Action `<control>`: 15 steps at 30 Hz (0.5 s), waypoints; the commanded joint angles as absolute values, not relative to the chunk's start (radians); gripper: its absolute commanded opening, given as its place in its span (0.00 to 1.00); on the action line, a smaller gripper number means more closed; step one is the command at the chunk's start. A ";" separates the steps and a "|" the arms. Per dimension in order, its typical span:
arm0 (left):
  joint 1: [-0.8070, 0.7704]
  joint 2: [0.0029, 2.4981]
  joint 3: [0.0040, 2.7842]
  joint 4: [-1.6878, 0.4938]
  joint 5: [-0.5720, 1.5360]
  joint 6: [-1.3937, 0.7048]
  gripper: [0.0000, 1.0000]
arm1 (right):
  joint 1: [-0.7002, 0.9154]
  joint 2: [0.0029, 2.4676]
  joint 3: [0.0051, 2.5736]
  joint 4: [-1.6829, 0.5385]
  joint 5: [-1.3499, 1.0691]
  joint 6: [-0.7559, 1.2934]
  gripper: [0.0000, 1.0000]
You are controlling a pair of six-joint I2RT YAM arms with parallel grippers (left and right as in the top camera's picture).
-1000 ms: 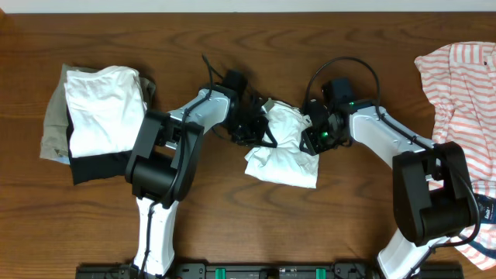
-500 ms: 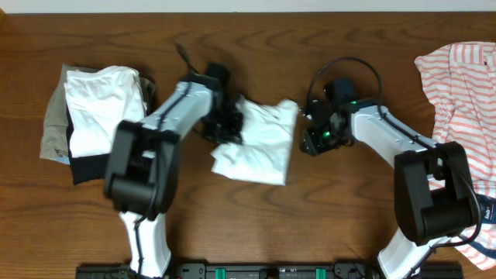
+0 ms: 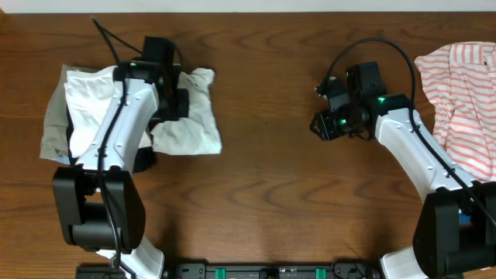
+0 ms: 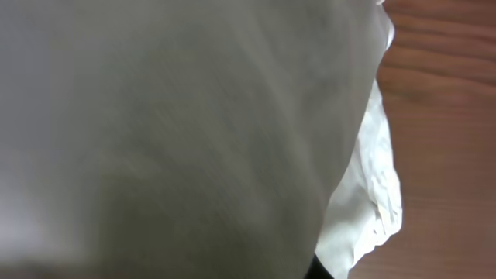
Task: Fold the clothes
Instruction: 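Carry the bundle left with the left gripper onto the clothes stack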
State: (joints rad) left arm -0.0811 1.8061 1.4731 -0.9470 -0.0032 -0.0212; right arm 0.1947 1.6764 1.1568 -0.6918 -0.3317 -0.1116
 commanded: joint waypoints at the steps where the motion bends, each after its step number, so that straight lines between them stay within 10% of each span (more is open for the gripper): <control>1: -0.061 1.779 1.549 -0.971 -0.134 0.043 0.06 | 0.190 1.664 1.170 -0.701 -0.329 -0.097 0.43; 15: -0.006 1.778 1.788 -1.063 -0.203 0.123 0.06 | 0.190 1.664 1.170 -0.717 -0.329 -0.098 0.44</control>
